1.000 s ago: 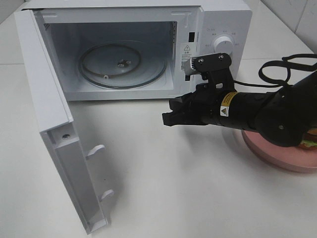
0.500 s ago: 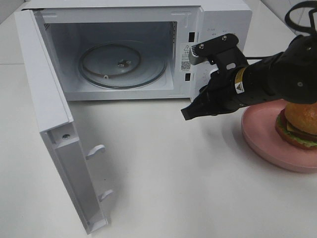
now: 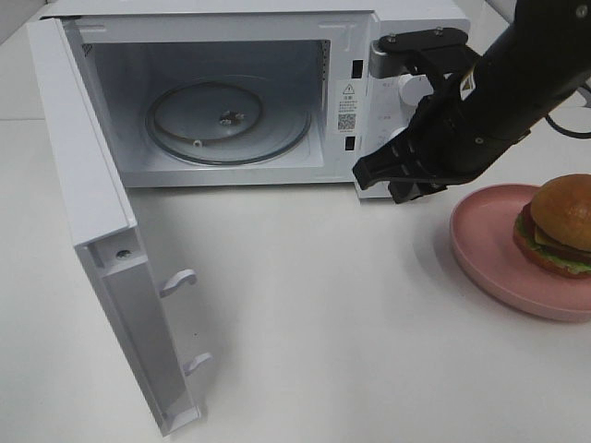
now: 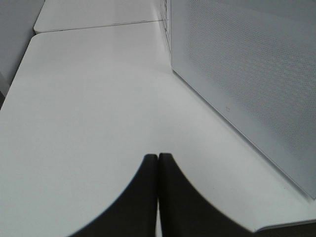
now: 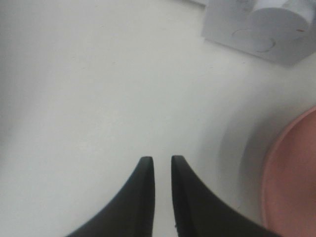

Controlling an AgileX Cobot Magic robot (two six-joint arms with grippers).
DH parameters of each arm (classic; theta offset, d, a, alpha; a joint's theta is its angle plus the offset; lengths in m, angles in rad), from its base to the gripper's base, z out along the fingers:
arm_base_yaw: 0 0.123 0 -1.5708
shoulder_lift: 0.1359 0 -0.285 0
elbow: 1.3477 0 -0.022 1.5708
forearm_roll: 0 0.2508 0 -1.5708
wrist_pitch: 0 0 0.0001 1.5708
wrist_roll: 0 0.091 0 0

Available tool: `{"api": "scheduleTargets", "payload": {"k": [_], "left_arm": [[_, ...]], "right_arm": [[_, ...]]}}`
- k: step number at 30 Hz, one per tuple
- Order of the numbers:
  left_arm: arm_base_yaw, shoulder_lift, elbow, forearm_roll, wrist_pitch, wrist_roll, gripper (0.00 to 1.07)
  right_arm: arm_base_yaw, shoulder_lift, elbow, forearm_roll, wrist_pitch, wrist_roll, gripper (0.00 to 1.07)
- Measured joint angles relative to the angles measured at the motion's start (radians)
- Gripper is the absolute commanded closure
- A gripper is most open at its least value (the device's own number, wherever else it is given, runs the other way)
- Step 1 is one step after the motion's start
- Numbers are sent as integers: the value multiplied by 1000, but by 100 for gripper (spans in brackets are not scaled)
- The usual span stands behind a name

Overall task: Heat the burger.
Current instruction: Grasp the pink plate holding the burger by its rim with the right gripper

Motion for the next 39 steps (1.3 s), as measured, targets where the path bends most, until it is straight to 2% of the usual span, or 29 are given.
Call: {"api": "scheduleTargets", "payload": {"k": [1, 5, 6, 8, 9, 10, 11, 13, 14, 19, 28, 31, 33, 39], "left_arm": [[0, 0, 0, 0, 0, 0, 106], [0, 0, 0, 0, 0, 0, 106], [0, 0, 0, 0, 0, 0, 106], [0, 0, 0, 0, 0, 0, 106], [0, 0, 0, 0, 0, 0, 106], [0, 0, 0, 0, 0, 0, 106], [0, 0, 0, 0, 0, 0, 106], [0, 0, 0, 0, 0, 0, 106], [0, 0, 0, 0, 0, 0, 106], [0, 0, 0, 0, 0, 0, 106], [0, 0, 0, 0, 0, 0, 106], [0, 0, 0, 0, 0, 0, 106], [0, 0, 0, 0, 0, 0, 106], [0, 0, 0, 0, 0, 0, 106]], "right_arm": [[0, 0, -31, 60, 49, -42, 92], [-19, -2, -71, 112, 86, -57, 92], [-60, -3, -87, 146, 99, -57, 92], [-86, -3, -92, 160, 110, -58, 92], [-136, -4, -95, 183, 139, -64, 92], [-136, -4, -95, 183, 139, -64, 92], [-184, -7, -96, 193, 170, -64, 92], [-209, -13, -96, 194, 186, -64, 91], [-252, -28, -96, 197, 211, -64, 91], [-312, -98, -97, 197, 257, -64, 90], [-325, -268, -87, 119, 371, -15, 88], [-325, -355, -41, 89, 388, 4, 88], [-325, -471, 31, 73, 395, 10, 86], [-325, -548, 98, 70, 376, 9, 79]]}}
